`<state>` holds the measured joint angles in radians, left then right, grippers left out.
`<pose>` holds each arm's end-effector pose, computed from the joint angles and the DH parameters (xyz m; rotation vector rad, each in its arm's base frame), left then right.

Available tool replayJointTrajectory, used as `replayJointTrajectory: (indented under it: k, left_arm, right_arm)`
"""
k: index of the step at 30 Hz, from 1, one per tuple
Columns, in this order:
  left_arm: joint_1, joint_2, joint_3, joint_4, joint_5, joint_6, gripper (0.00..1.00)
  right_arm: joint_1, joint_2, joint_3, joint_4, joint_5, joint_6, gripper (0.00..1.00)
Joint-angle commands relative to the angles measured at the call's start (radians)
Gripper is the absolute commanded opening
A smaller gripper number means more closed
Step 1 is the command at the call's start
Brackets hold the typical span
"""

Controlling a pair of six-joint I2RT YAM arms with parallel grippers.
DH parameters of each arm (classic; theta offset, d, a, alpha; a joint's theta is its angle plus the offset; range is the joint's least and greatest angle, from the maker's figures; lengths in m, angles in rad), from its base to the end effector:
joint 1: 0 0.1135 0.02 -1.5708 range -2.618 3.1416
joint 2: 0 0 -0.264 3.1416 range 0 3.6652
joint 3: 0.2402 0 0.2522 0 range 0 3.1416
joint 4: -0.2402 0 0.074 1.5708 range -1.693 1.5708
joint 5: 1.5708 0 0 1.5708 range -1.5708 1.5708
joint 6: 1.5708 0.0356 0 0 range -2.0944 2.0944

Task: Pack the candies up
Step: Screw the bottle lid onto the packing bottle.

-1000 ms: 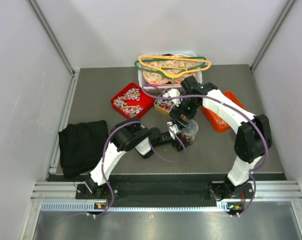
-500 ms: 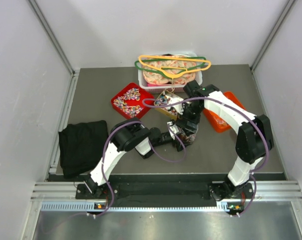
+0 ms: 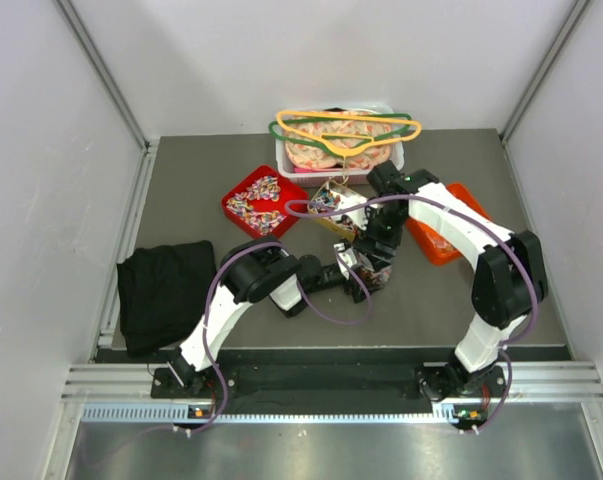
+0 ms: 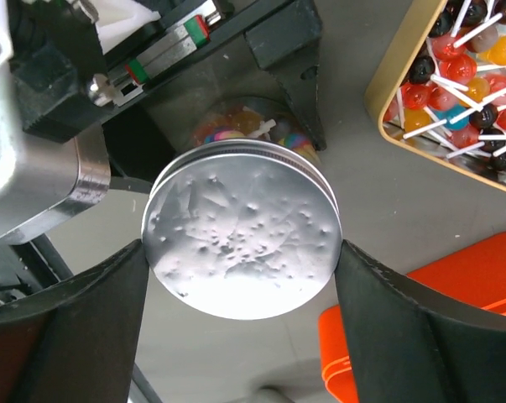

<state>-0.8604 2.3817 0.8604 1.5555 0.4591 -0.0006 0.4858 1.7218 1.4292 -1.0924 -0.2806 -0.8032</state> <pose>0.2419 -0.3054 0.0573 1.0109 1.2835 -1.0231 0.2886 0.1635 0.2549 -1.7685 2.2898 0.3608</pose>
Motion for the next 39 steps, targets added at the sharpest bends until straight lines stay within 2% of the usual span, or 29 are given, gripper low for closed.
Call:
replayJointTrajectory:
  k: [1, 3, 5, 7, 13, 17, 26, 32, 34, 36, 37, 38, 39]
  left_arm:
    - [-0.017, 0.062, -0.035, 0.143, 0.016, 0.077, 0.98]
    - [-0.017, 0.062, -0.035, 0.143, 0.016, 0.077, 0.98]
    - [-0.017, 0.062, -0.035, 0.144, 0.015, 0.077, 0.98]
    - [-0.017, 0.062, -0.035, 0.144, 0.015, 0.079, 0.98]
    - [-0.019, 0.065, -0.037, 0.144, 0.013, 0.083, 0.98]
    - [-0.025, 0.065, -0.038, 0.143, 0.01, 0.096, 0.98]
    - [-0.031, 0.063, -0.044, 0.144, 0.006, 0.116, 0.98]
    - [-0.034, 0.065, -0.044, 0.146, 0.001, 0.125, 0.98]
    - [-0.034, 0.065, -0.044, 0.146, 0.0, 0.126, 0.98]
    - [-0.034, 0.063, -0.044, 0.146, 0.0, 0.128, 0.98]
    - [-0.034, 0.065, -0.044, 0.144, 0.0, 0.128, 0.98]
    - [-0.034, 0.065, -0.044, 0.144, -0.002, 0.126, 0.98]
    - [-0.035, 0.063, -0.044, 0.146, 0.0, 0.126, 0.98]
  right_arm:
    - [-0.006, -0.041, -0.036, 0.054, -0.026, 0.082, 0.69]
    - [-0.004, -0.065, -0.07, 0.097, -0.02, 0.149, 0.61]
    - [0.0, -0.086, -0.087, 0.118, -0.019, 0.197, 0.61]
    - [0.004, -0.103, -0.104, 0.167, 0.015, 0.291, 0.56]
    - [0.017, -0.154, -0.154, 0.258, 0.104, 0.556, 0.55]
    - [0.019, -0.143, -0.147, 0.263, 0.109, 0.717, 0.54]
    - [0.027, -0.073, -0.119, 0.266, 0.106, 0.829, 0.56]
    - [0.074, -0.051, -0.096, 0.269, 0.116, 0.837, 0.56]
    - [0.088, -0.059, -0.089, 0.266, 0.132, 0.828, 0.6]
    - [0.094, -0.079, -0.088, 0.263, 0.142, 0.808, 0.71]
    - [0.094, -0.085, -0.085, 0.25, 0.13, 0.806, 0.77]
    - [0.094, -0.091, -0.085, 0.244, 0.126, 0.765, 0.93]
    - [0.094, -0.111, -0.087, 0.243, 0.12, 0.754, 0.99]
